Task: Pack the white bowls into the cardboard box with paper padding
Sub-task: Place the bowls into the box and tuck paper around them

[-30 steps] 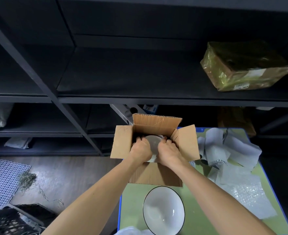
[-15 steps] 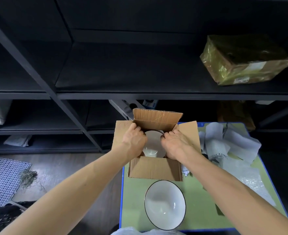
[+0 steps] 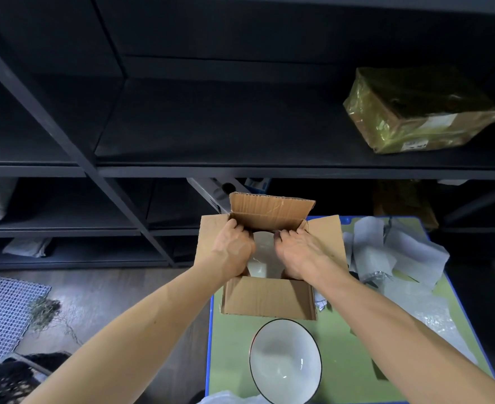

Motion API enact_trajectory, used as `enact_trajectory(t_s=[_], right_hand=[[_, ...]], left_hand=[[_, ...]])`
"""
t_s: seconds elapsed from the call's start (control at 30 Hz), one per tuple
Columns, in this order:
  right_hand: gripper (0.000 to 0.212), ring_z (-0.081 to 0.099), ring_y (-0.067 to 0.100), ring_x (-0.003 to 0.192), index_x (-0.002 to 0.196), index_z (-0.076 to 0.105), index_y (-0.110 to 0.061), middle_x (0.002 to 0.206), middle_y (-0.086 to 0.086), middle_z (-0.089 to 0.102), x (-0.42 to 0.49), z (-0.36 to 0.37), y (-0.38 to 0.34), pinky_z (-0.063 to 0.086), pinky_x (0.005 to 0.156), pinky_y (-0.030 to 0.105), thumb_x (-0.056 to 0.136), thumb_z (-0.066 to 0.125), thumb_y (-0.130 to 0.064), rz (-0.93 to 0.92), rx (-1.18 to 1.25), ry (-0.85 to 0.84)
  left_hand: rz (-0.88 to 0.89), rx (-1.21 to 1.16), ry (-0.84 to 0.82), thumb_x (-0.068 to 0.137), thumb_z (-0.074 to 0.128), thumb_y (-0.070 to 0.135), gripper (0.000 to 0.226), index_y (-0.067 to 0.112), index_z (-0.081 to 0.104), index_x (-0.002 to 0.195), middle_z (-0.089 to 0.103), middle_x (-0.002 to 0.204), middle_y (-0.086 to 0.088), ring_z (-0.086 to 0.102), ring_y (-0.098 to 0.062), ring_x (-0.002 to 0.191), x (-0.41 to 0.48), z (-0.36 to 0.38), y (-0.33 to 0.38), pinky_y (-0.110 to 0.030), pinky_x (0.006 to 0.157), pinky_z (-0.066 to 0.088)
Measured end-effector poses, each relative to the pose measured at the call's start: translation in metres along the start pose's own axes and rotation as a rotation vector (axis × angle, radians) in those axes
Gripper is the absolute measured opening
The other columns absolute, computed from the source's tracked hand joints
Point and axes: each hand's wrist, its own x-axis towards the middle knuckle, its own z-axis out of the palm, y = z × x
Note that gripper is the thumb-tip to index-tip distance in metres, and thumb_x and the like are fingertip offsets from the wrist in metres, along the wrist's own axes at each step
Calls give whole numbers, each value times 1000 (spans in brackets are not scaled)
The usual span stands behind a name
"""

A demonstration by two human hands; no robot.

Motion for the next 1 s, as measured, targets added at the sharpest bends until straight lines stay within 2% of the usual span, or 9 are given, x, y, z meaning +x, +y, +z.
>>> enact_trajectory(t_s=[0.27,0.4,0.5,0.6,0.73,0.87,1.0], right_hand=[[77,48,27,131,150,32,-2,144,13,45,0,-2,-1,36,108,35,86,70,-20,13,30,-10],[84,45,26,134,154,25,-1,148,12,43,-4,0,-2,33,111,34,87,71,-24,20,27,29],[78,45,25,132,153,27,-3,146,9,46,-9,1,-1,34,111,33,89,68,-21,22,41,31],[65,48,25,128,149,37,-8,140,7,50,-18,-2,0,37,106,33,90,64,-16,30,90,52],[37,53,25,116,128,56,-14,124,5,57,-41,-3,1,44,92,35,92,61,-19,14,179,132],[27,53,24,113,122,56,-20,120,-1,58,-71,1,-4,45,85,37,96,54,-20,22,277,260],[27,50,20,114,126,54,-22,123,-7,55,-103,12,-12,50,83,41,100,47,-29,35,380,347]], left_hand=[[0,31,17,86,70,39,43,17,60,122,63,118,-1,56,-23,111,-1,0,1,-37,106,34],[5,40,6,88,69,37,44,16,59,125,62,121,-1,55,-23,113,-3,-1,1,-36,107,35],[17,16,3,90,67,39,47,16,58,129,61,124,-1,54,-23,115,-7,-5,1,-35,107,37],[36,-113,45,94,59,41,43,14,56,128,61,123,-3,54,-23,110,-17,-12,0,-34,100,42],[38,-293,154,100,45,42,37,16,57,123,59,117,-3,49,-21,102,-47,-18,6,-33,92,42],[2,-501,340,99,39,40,34,21,60,118,56,112,3,47,-18,102,-87,-8,17,-32,91,41],[-43,-705,451,99,46,29,19,20,63,102,53,94,5,44,-17,85,-119,1,36,-33,79,45]])
